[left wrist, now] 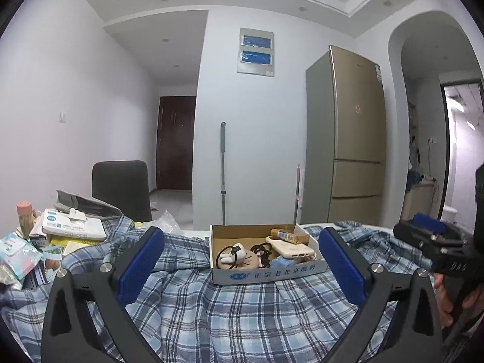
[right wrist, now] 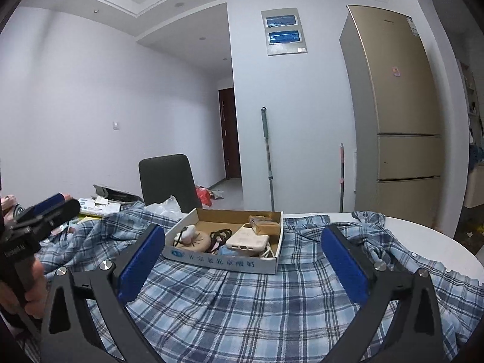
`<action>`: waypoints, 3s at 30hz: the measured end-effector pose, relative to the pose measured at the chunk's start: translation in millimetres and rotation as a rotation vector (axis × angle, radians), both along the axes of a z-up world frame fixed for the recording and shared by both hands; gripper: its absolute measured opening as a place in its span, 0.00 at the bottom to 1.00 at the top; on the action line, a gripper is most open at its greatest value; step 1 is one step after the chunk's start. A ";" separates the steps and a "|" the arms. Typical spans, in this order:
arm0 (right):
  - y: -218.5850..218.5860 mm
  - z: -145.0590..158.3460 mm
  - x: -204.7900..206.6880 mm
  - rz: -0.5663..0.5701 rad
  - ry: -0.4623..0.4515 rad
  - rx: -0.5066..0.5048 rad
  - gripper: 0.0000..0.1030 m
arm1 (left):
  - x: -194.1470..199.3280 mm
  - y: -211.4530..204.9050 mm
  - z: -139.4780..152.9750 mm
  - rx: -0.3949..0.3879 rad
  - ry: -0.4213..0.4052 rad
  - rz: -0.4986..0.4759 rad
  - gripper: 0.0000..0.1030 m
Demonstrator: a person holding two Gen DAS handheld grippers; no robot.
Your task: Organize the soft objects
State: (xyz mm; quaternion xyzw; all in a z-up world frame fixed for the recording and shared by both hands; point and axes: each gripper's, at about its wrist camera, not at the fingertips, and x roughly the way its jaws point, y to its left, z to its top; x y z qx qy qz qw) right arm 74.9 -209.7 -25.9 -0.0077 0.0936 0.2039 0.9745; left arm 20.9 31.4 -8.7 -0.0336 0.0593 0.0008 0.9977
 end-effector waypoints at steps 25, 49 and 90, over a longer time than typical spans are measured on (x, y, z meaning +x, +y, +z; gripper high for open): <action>7.3 -4.1 -7.5 -0.027 -0.034 -0.062 1.00 | -4.6 1.3 -3.1 0.000 -0.003 0.007 1.00; 5.6 -2.5 -8.8 -0.027 -0.040 -0.064 1.00 | -4.7 1.2 -1.9 0.011 -0.003 0.013 1.00; 4.0 0.9 -10.5 -0.028 -0.056 -0.069 1.00 | -4.0 1.6 -2.2 0.015 -0.003 0.008 1.00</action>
